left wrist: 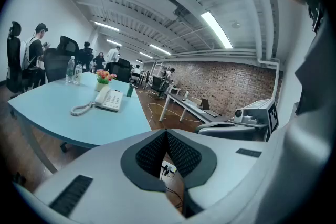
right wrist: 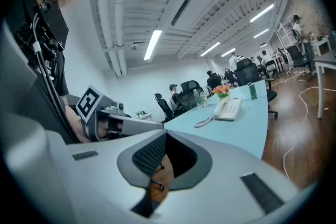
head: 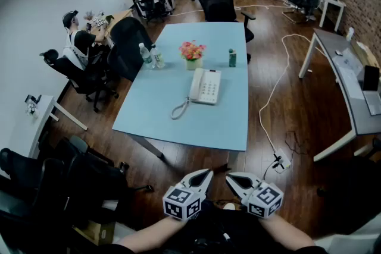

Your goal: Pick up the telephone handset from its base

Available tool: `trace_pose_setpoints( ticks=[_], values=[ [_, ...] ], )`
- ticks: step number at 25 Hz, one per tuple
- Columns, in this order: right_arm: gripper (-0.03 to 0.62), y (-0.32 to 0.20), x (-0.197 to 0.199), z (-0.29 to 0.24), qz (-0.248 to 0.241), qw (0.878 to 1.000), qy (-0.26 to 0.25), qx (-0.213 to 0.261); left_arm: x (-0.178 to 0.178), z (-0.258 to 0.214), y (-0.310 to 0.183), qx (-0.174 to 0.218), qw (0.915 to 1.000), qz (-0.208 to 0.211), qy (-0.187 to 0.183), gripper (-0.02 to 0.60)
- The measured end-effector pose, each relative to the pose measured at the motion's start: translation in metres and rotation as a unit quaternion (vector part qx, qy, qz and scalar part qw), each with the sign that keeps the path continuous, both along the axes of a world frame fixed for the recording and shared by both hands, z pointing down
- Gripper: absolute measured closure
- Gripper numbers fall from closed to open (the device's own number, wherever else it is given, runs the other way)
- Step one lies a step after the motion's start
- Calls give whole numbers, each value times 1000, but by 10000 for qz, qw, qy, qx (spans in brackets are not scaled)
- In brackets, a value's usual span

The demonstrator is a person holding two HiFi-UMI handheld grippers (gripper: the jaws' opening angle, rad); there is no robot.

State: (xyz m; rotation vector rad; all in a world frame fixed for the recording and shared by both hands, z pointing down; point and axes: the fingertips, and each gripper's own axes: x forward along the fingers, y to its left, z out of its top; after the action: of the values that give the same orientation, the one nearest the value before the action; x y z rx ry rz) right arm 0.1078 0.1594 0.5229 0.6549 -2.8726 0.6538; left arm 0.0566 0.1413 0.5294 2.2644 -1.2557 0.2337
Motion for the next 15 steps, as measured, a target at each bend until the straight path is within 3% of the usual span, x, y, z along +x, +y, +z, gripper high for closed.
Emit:
trace_pose_setpoints(
  ticks=[15],
  values=[
    [576, -78, -28, -1, 130, 9998, 102, 111, -33, -2, -83, 67, 9999, 24, 93, 581]
  ],
)
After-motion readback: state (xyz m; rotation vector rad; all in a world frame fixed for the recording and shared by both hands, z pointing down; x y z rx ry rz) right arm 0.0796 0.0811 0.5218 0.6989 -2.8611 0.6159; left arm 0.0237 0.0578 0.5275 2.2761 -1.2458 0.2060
